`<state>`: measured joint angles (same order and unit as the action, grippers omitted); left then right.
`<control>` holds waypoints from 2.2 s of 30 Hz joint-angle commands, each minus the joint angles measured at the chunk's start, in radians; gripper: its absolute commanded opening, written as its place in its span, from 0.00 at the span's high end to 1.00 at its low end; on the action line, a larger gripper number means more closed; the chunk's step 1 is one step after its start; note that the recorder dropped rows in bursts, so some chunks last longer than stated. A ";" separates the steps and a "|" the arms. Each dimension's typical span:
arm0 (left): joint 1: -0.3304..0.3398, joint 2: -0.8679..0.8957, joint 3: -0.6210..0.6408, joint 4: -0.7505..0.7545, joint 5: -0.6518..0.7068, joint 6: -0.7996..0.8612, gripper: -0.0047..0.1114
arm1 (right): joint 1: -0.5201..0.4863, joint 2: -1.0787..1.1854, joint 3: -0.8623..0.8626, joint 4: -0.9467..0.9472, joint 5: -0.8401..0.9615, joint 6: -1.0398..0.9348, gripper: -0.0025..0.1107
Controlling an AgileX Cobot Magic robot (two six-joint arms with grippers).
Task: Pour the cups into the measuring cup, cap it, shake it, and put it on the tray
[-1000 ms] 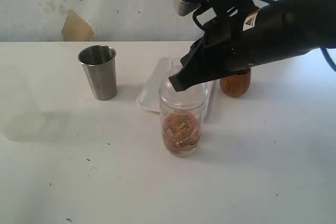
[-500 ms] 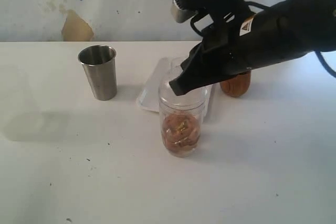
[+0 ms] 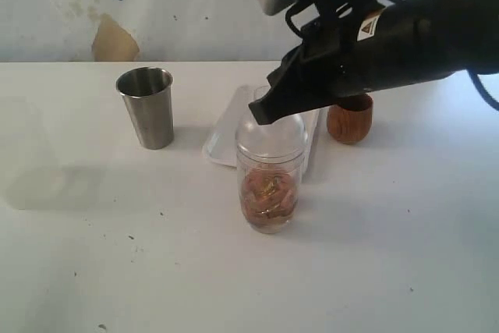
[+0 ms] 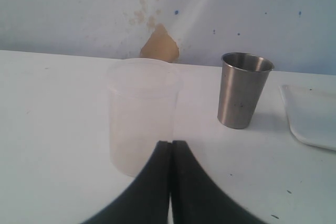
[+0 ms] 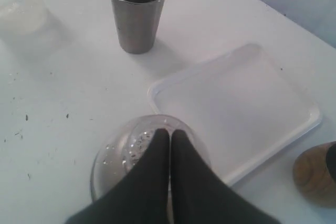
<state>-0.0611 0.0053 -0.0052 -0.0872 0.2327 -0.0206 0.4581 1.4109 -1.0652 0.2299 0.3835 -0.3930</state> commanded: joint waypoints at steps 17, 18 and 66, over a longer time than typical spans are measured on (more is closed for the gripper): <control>0.004 -0.005 0.005 0.003 -0.007 0.000 0.96 | -0.019 0.052 -0.020 0.035 0.023 -0.011 0.98; 0.004 -0.005 0.005 0.003 -0.007 0.000 0.96 | -0.019 0.058 -0.020 0.035 0.027 -0.011 0.98; 0.004 -0.005 0.005 0.003 -0.007 0.000 0.96 | -0.019 0.018 -0.021 0.027 -0.010 -0.029 0.98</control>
<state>-0.0611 0.0053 -0.0052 -0.0872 0.2327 -0.0206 0.4476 1.4440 -1.0856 0.2642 0.3872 -0.4099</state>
